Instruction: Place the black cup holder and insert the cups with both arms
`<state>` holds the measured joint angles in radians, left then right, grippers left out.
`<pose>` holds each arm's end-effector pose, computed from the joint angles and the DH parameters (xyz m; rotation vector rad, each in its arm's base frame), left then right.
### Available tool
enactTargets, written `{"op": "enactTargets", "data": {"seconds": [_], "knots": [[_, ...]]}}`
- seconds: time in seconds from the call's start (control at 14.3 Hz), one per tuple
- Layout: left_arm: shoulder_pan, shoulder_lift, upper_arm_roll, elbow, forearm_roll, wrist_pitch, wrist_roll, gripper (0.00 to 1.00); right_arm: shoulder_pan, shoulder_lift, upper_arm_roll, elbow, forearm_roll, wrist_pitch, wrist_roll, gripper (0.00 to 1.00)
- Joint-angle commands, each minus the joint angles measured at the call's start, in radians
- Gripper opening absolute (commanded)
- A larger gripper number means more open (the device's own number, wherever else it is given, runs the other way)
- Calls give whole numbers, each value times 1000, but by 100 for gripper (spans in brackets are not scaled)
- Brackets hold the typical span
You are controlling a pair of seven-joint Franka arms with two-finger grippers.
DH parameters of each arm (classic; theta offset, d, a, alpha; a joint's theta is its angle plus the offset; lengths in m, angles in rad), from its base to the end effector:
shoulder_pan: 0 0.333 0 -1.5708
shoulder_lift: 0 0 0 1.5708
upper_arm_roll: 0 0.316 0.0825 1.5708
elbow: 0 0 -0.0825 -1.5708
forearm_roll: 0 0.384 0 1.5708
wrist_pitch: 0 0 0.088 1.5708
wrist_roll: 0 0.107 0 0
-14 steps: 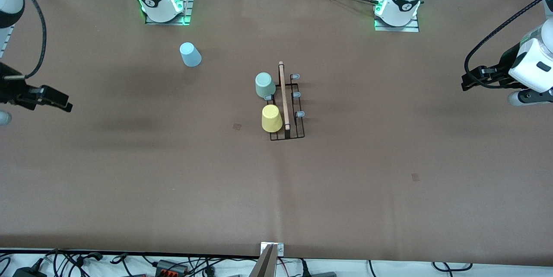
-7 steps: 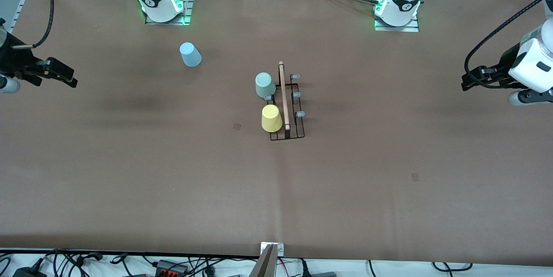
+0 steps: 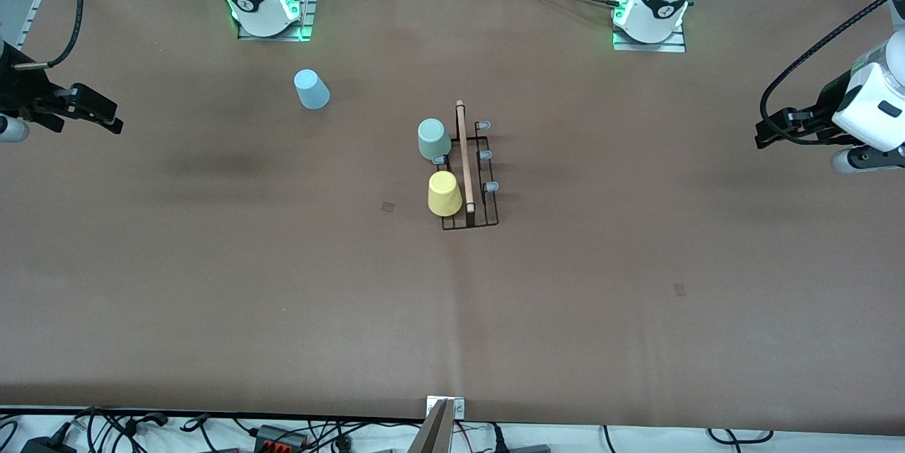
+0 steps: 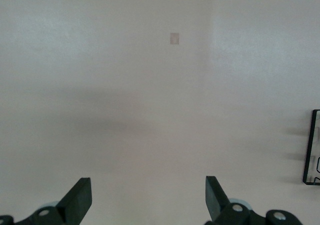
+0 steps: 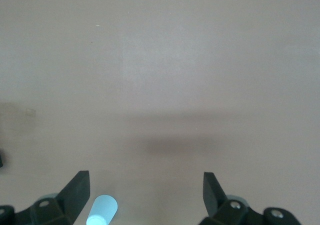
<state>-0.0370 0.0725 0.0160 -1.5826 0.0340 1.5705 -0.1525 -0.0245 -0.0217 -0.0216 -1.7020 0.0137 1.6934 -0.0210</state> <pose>0.5733 -0.0087 0.5781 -3.0902 -0.2013 0.1258 0.5552 -0.0244 0.5849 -3.1276 0.0417 -0.0212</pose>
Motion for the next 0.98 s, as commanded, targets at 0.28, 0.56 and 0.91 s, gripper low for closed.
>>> {"op": "enactTargets", "data": {"seconds": [0.28, 0.56, 0.91], "knots": [[6, -22, 2, -20, -28, 5, 22, 100, -3, -32, 3, -33, -15, -6, -5, 100], [6, -22, 2, -20, -28, 5, 22, 100, -2, -31, 3, -33, -15, 5, -7, 100], [6, -22, 2, -19, -28, 5, 22, 100, 0, -31, 3, -57, -17, 38, -7, 100]]}}
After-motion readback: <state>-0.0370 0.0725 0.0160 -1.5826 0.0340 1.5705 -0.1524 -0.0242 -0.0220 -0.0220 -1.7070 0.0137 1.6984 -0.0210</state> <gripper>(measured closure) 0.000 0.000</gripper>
